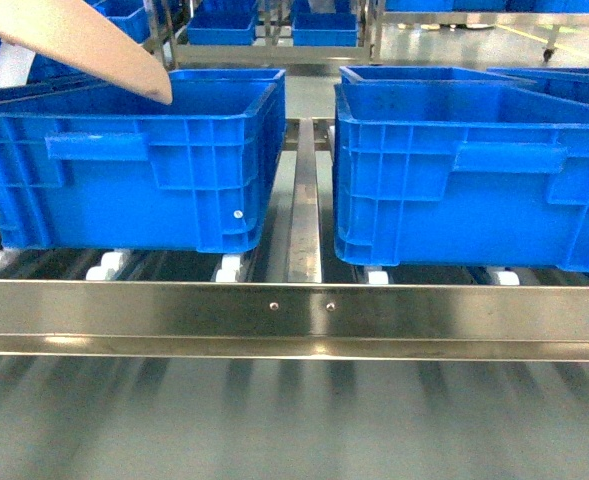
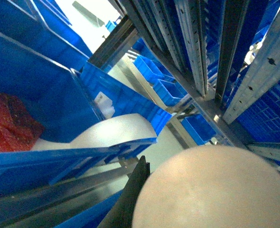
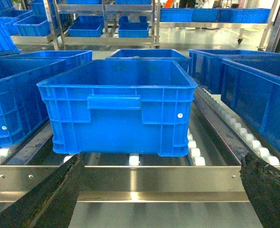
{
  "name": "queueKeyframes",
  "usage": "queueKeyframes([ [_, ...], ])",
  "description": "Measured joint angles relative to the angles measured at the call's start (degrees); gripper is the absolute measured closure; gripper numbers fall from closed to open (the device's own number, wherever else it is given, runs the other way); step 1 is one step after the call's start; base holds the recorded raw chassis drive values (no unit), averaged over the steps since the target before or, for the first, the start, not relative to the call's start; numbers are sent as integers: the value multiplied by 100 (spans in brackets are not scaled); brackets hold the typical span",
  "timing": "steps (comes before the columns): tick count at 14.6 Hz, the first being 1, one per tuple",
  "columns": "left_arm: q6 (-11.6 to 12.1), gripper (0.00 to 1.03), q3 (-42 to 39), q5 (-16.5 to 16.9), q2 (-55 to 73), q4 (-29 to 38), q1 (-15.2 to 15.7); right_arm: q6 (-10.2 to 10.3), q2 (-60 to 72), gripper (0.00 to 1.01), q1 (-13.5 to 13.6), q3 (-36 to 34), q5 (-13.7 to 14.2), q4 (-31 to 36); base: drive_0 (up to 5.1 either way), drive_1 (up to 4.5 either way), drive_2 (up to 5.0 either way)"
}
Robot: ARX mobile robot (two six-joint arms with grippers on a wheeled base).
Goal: Place part in tray to right shelf
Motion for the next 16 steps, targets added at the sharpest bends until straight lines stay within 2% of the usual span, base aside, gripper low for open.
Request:
queueKeyframes([
  [1,-417,91,-295,402,-131,-9,127,0,0,3,0,0,0,0,0,0,0],
  [2,-1038,91,-892,901,-446,188,229,0,0,3,0,0,0,0,0,0,0],
  [4,-2072,91,-2240,1871,-1427,1060,197,0,0,3,0,0,0,0,0,0,0],
  [5,-2341,91,-2881,2422,-2031,1563,85,2,0,3,0,0,0,0,0,0,0],
  [6,-2385,91,-3541,2920,-2656,2072,-42,2,0,3,0,0,0,0,0,0,0],
  [7,-2238,91,-4264,3353,-3276,2334,-201,2,0,3,0,0,0,0,0,0,0],
  [8,-1847,91,-4900,3593,-3783,2396,-334,0,0,3,0,0,0,0,0,0,0],
  [9,-1261,91,-5471,3654,-4295,2063,-402,0,0,3,0,0,0,0,0,0,0],
  [10,-317,91,-5418,3775,-4627,807,-348,2,0,3,0,0,0,2,0,0,0],
  [11,1226,91,-5541,4024,-4999,-17,-57,0,0,3,0,0,0,2,0,0,0],
  [12,2433,91,-5934,3989,-5313,-131,15,2,0,3,-2,0,2,-2,0,0,0],
  [13,3222,91,-6290,4019,-5473,-74,-4,0,0,3,0,0,-2,2,0,0,0],
  [14,3696,91,-6544,4046,-5591,-24,-20,0,0,3,0,0,0,0,0,0,0],
  [15,3915,91,-6782,4059,-5807,52,-26,2,0,3,0,0,0,0,0,0,0],
  [16,4009,91,-6970,4057,-6030,90,-24,2,0,3,0,0,0,2,0,0,0],
])
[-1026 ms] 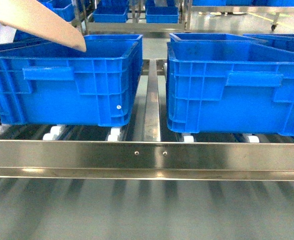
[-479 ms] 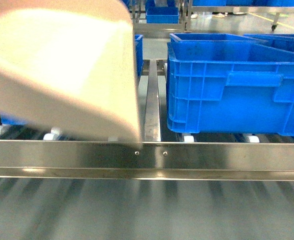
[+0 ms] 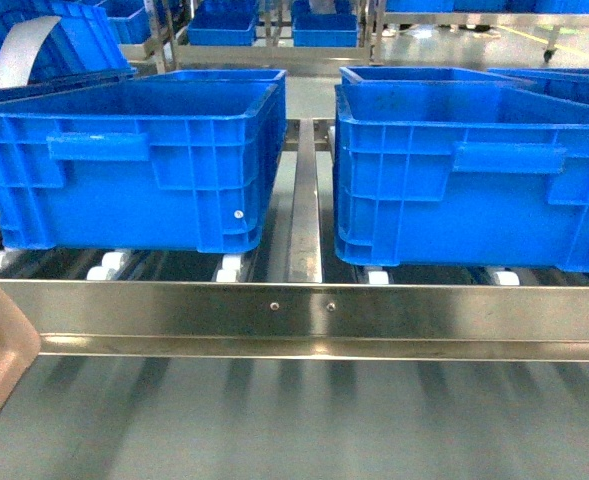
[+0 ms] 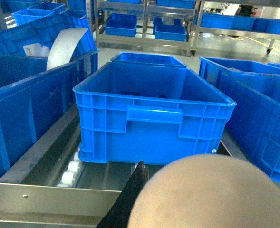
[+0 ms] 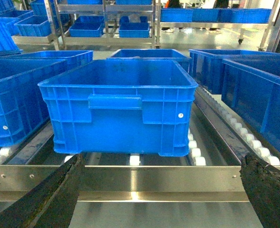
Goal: Place part in tray to right shelf
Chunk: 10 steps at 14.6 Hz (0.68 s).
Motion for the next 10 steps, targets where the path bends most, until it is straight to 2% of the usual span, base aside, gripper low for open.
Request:
queueKeyframes([
  [2,98,91,-356,-7,-358,-39,2,2,-7,5,0,0,0,-9,0,0,0],
  [8,101,91,-1010,-4,-1488,-540,0,2,-890,82,0,-321,0,-529,0,0,0],
  [9,101,91,-1073,-4,-1668,-654,0,2,-1001,93,0,-348,0,-599,0,0,0],
  [10,101,91,-1119,-4,-1849,-776,0,15,-1143,99,0,-407,0,-678,0,0,0],
])
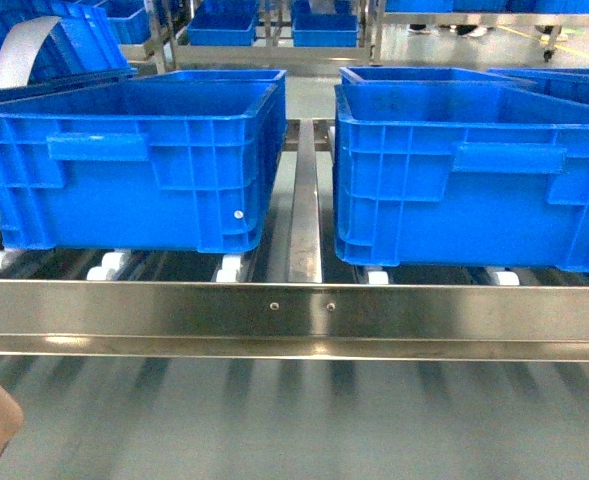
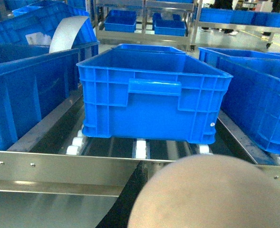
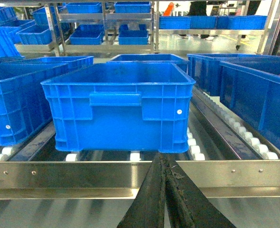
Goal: Place part in tray to right shelf
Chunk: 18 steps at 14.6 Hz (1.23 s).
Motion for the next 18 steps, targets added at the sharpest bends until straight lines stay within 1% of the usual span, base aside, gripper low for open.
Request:
queueKeyframes([
  [2,0,91,-70,0,-334,-247,0,9,-201,99,0,-125,2,-17,0,0,0],
  [3,0,91,-168,0,-442,-151,0,11,-350,99,0,-125,2,-160,0,0,0],
  [4,4,91,-208,-2,-577,-243,0,13,-459,99,0,-125,2,-254,0,0,0],
  [7,4,91,-208,2,-1069,-671,0,24,-734,99,0,-125,2,-542,0,0,0],
  [8,2,91,-208,4,-1196,-837,0,24,-1255,99,-2,-120,-9,-1384,0,0,0],
  [9,4,91,-208,11,-1307,-955,0,26,-1676,99,0,-120,0,-1484,0,0,0],
  [12,4,91,-208,4,-1720,-1349,0,26,-1670,99,0,-120,0,-1541,0,0,0],
  [13,9,91,-205,2,-2199,-2009,0,26,-1670,99,0,-122,0,-1534,0,0,0],
  [14,7,91,-205,4,-2693,-2417,0,26,-1670,99,0,-120,0,-1534,0,0,0],
  [15,13,91,-197,-2,-2688,-2282,0,26,-1670,99,0,-122,-2,-1528,0,0,0],
  [16,9,91,-201,7,-2688,-2463,0,26,-1670,99,0,-120,7,-1543,0,0,0],
  [18,17,91,-201,2,-2688,-2361,0,26,-1670,99,0,-120,2,-1534,0,0,0],
])
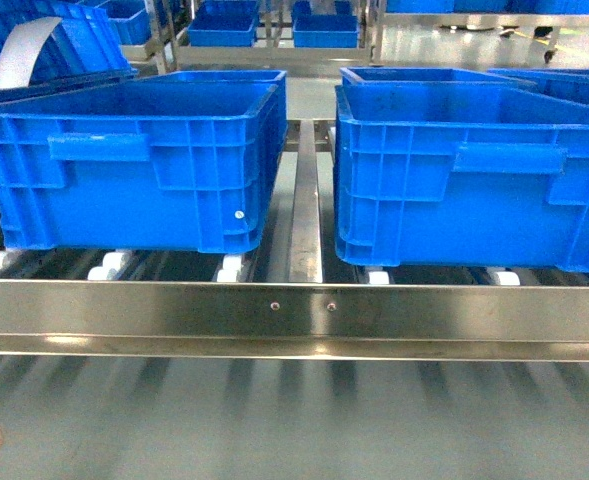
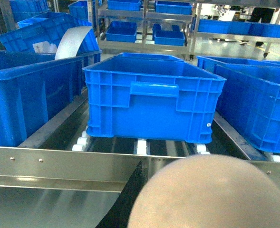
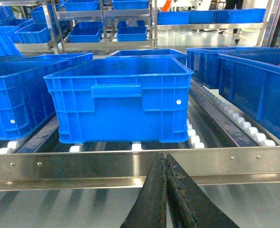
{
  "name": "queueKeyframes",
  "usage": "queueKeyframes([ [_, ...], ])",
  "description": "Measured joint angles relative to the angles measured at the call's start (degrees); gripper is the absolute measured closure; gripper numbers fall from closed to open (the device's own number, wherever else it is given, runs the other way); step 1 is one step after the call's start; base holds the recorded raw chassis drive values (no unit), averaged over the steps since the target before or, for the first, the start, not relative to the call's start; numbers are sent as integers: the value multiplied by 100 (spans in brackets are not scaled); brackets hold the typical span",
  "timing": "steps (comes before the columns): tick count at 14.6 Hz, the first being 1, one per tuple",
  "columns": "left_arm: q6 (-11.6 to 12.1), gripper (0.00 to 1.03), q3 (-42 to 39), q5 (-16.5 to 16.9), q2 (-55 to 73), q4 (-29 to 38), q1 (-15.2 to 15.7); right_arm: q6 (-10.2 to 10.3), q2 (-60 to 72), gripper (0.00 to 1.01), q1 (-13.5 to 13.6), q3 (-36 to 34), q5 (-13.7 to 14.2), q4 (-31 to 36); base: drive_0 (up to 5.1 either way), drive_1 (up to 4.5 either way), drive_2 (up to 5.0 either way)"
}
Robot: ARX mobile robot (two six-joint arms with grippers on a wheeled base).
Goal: Place part in tray to right shelf
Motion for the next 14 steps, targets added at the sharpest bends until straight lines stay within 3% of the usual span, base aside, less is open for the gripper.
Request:
queueKeyframes([
  [11,0,91,0,2,0,-37,0,-2,0,99,0,-2,0,0,0,0,0],
  [12,0,91,0,2,0,-39,0,0,0,75,0,0,0,0,0,0,0],
  [13,0,91,0,2,0,-39,0,0,0,23,0,0,0,0,0,0,0],
  [14,0,91,0,2,0,-39,0,0,0,3,0,-2,0,0,0,0,0],
])
